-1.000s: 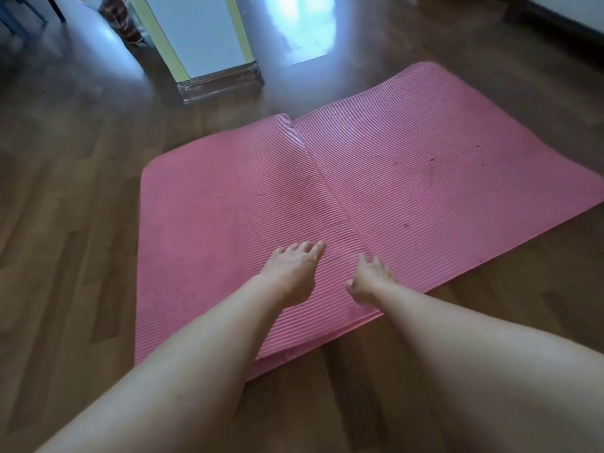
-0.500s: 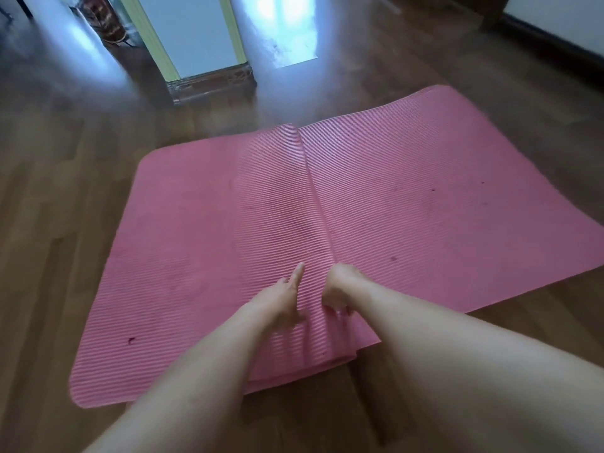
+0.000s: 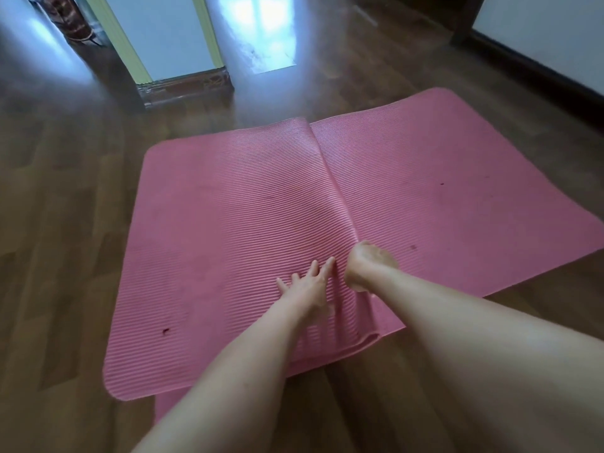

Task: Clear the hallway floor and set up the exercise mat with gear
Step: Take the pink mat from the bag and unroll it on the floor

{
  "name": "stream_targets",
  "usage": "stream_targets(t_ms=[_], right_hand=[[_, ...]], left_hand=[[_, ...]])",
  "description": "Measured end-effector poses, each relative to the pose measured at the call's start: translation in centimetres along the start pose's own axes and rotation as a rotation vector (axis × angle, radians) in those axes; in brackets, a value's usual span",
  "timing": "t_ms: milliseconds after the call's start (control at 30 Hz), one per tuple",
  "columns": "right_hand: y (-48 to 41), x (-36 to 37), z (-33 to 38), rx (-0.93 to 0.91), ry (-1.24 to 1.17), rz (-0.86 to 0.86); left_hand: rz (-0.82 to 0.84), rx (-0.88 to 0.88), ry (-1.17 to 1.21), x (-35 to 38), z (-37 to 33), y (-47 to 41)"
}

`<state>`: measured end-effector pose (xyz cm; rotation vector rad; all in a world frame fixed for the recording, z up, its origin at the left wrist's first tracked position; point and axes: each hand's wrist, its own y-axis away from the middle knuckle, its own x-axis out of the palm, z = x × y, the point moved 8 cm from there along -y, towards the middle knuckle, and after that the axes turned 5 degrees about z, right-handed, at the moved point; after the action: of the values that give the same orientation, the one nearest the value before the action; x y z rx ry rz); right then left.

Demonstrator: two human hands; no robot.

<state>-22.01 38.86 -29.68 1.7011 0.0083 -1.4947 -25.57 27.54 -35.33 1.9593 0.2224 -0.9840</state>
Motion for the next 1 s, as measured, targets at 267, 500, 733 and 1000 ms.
stream_targets(t_ms=[267,500,733,1000], right_hand=[[-1.9,-2.3,-5.3,-0.012,-0.045,-0.324],[-1.6,-3.8,-5.0,-0.158,-0.098,-0.518],[-0.2,-6.4,-2.3,-0.295,-0.204,-0.533],[1.8,-9.3,-0.1,-0.302,-0.249,-0.446]], left_hand=[[-0.043,0.216,0.021,-1.1,-5.1,-2.6],[-0.074,0.256,-0.058,-0.4,-6.5,-2.3],[-0.103,0.336,-0.029,-1.7,-6.5,-0.2],[-0.388,0.365,-0.136,-7.1,-6.9,5.1]])
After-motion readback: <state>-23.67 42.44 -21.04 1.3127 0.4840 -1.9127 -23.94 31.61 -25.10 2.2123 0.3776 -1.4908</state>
